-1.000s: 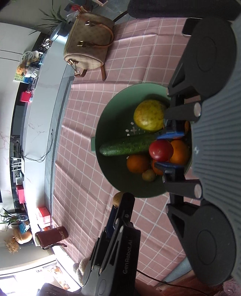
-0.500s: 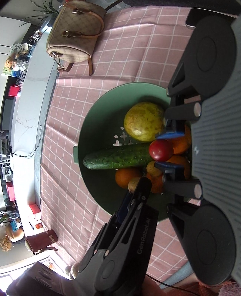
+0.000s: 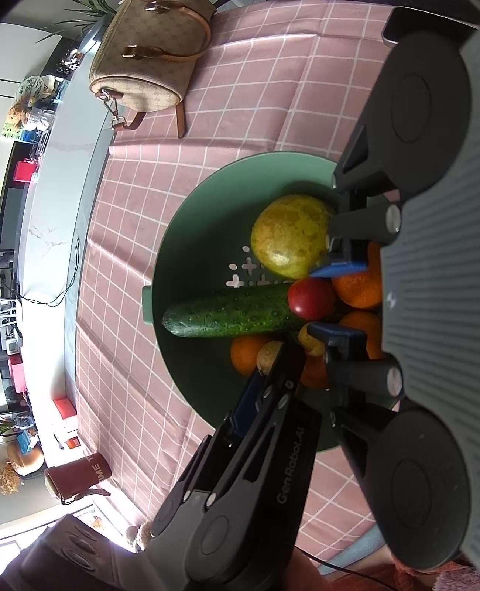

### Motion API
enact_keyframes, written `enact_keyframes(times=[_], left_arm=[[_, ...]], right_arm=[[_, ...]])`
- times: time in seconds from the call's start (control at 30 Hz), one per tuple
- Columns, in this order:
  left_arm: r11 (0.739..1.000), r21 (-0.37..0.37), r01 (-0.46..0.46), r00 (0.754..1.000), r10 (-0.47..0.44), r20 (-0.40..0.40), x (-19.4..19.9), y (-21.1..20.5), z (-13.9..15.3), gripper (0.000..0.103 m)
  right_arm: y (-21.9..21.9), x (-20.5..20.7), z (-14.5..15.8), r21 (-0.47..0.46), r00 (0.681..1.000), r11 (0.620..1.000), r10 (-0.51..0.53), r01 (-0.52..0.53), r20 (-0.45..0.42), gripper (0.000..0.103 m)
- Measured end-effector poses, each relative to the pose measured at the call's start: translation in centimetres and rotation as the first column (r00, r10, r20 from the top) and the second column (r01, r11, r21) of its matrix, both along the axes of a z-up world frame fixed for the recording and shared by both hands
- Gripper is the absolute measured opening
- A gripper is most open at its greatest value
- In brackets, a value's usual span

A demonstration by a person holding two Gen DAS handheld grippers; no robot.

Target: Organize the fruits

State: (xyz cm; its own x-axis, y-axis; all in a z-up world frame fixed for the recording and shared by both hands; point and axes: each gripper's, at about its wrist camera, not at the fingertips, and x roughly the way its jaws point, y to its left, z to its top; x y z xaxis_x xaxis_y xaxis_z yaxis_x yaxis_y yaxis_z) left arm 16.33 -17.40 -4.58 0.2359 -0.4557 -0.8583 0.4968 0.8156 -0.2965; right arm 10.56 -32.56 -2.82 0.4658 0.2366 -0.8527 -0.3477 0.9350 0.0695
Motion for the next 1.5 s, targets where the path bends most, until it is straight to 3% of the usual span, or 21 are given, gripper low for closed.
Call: enact_keyframes(times=[0.17,0.3,0.47,0.53,0.6,0.8,0.97,1.23,1.37,1.5], left_arm=[[1.000,-0.019,-0.012,1.000,0.012,-0.012,-0.3,0.6,0.7,0.043],[0.999,-0.027,-0.019,1.000,0.019,0.023,-1.1,1.3,2.3,0.043],[0.999,-0.013,-0.052,0.990,0.053,0.131,-2.9,3.0,5.8,0.043],[0.997,0.007,-0.080,0.977,0.077,0.196,-4.0,3.9,7.4,0.043],[0.994,0.017,-0.109,0.956,0.101,0.276,-5.3,4.9,8.9,0.043],[0.976,0.039,-0.216,0.868,0.174,0.465,-9.3,8.1,12.1,0.049],[0.951,0.007,-0.310,0.793,0.255,0.553,-12.3,10.8,13.0,0.070],[0.917,0.012,-0.399,0.699,0.295,0.652,-16.0,13.0,12.0,0.089],[0.905,0.026,-0.425,0.694,0.307,0.651,-16.7,13.9,10.3,0.089],[0.907,0.048,-0.418,0.733,0.306,0.608,-16.3,14.0,8.1,0.089]], right_arm=[[0.4,-0.4,0.5,-0.012,1.000,1.000,0.004,-0.004,0.006,0.025],[0.7,-0.9,1.8,-0.025,0.999,1.000,0.002,-0.001,0.032,0.032],[1.0,-1.9,4.3,-0.017,0.996,1.000,-0.023,0.024,0.087,0.040],[1.4,-2.6,5.6,-0.002,0.992,0.999,-0.038,0.038,0.118,0.047],[1.7,-3.3,7.0,0.016,0.986,0.998,-0.064,0.062,0.151,0.055],[2.9,-5.8,10.5,0.115,0.957,0.984,-0.157,0.133,0.243,0.063],[5.0,-8.8,11.9,0.166,0.917,0.970,-0.224,0.177,0.329,0.070],[9.2,-13.5,10.6,0.168,0.877,0.964,-0.257,0.204,0.405,0.078],[10.6,-15.2,8.7,0.160,0.859,0.957,-0.288,0.242,0.423,0.078],[11.5,-15.4,6.7,0.147,0.865,0.957,-0.289,0.250,0.410,0.079]])
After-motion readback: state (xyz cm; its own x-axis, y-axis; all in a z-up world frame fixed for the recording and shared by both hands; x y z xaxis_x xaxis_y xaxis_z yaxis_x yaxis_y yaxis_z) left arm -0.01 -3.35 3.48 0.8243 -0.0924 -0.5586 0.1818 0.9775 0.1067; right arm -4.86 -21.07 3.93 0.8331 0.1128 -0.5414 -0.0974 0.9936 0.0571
